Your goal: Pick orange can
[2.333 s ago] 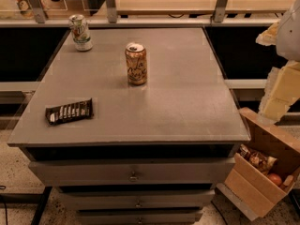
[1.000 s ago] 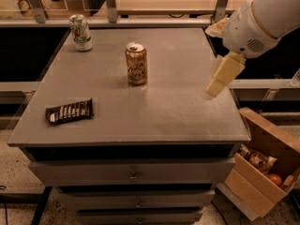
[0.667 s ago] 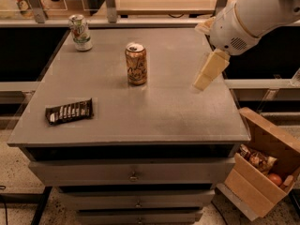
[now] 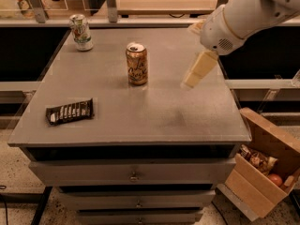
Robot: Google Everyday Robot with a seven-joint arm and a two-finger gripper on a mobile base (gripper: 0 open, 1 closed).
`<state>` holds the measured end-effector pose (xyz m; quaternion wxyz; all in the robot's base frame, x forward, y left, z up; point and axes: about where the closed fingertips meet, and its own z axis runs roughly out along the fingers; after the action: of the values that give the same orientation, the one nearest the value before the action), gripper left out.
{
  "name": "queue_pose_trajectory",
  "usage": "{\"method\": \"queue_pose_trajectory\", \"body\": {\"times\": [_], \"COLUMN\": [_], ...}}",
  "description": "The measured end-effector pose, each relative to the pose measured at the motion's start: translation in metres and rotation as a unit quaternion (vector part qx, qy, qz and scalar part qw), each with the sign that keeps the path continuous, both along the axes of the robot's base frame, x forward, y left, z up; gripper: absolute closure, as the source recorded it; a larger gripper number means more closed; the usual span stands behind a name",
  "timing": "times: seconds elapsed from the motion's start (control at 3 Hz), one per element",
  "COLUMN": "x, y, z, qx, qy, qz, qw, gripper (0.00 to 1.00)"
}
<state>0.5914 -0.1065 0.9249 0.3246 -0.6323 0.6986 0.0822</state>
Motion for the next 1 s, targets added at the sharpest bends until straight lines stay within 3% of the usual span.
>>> {"method": "queue_pose_trajectory", "body": {"times": [0.67,1.0], "x": [0.073,0.094], "y": [0.032,0.046], "z": [-0.041,-0.048], "qx": [0.059,0.11], "qy": [0.004,0.004], "qz": [0.019,0.027], "qw": [0.9981,0.9935], "gripper": [0.0,0.0]}}
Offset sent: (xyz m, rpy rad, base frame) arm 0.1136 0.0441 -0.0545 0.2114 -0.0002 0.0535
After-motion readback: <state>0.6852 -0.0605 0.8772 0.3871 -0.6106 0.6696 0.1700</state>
